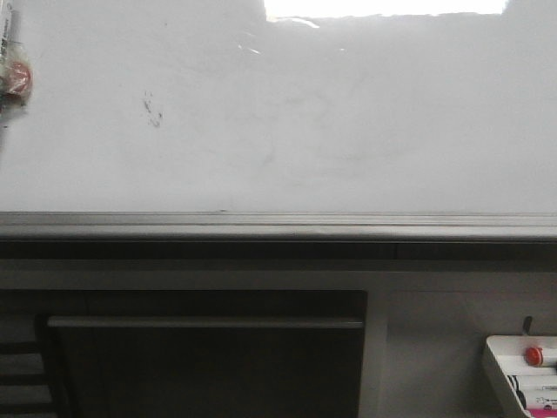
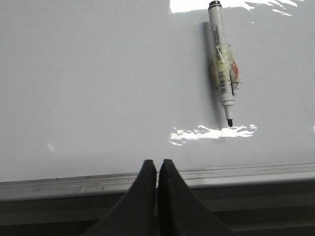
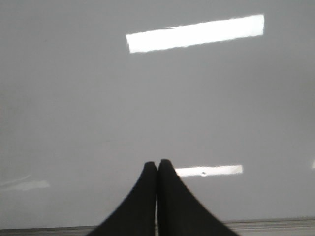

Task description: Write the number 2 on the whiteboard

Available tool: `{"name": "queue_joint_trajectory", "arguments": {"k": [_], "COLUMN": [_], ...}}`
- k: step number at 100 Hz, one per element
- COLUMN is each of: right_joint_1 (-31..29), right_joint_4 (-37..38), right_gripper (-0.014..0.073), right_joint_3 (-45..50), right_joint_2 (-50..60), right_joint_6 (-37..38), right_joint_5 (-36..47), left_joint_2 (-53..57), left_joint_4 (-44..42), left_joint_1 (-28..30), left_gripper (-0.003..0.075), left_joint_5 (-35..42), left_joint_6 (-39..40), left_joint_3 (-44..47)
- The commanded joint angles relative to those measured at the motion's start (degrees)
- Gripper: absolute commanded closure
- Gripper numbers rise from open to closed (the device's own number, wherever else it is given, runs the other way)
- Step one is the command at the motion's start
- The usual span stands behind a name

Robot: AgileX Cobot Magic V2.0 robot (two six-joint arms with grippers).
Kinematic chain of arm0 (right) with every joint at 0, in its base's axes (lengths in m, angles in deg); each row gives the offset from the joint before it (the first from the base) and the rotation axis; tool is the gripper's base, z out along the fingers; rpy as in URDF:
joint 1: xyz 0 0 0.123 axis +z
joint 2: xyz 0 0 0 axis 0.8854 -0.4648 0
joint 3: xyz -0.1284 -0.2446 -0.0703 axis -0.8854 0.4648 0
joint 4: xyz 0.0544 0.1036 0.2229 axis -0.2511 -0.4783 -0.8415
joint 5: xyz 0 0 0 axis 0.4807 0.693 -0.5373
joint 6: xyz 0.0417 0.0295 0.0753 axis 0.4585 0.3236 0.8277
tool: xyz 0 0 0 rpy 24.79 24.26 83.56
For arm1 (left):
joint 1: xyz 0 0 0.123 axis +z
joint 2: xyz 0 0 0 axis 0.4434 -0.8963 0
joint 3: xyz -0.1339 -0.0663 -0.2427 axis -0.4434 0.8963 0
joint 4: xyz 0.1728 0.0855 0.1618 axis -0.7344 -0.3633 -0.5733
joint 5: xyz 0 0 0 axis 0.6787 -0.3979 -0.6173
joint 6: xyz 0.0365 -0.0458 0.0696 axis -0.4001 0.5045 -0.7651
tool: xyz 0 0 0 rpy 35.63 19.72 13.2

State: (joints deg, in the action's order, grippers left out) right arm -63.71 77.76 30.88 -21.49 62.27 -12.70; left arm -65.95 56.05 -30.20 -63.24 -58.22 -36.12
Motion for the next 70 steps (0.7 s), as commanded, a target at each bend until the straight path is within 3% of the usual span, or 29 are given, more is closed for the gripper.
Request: {"name": "queue_joint_trajectory", "arguments": {"k": [1, 70], "right_joint_1": [-0.4, -0.4], "right_joint_4": [0.5, 0.5], "right_gripper": [0.0666, 0.0666], "right_joint_3": [1.3, 1.3], "right_joint_2": [1.0, 1.0], "right_joint_6": [-0.4, -0.4], "right_joint_5": [4.9, 5.2], "left_joint_2": [1.6, 1.6], "left_joint_4": [0.6, 0.6], "left_joint_1": [0.2, 0.2], "left_gripper": [0.0738, 0.0738], "left_joint_5": [4.2, 4.8], "left_joint_6": [0.4, 0.4], "left_joint_3": [1.8, 1.8]}}
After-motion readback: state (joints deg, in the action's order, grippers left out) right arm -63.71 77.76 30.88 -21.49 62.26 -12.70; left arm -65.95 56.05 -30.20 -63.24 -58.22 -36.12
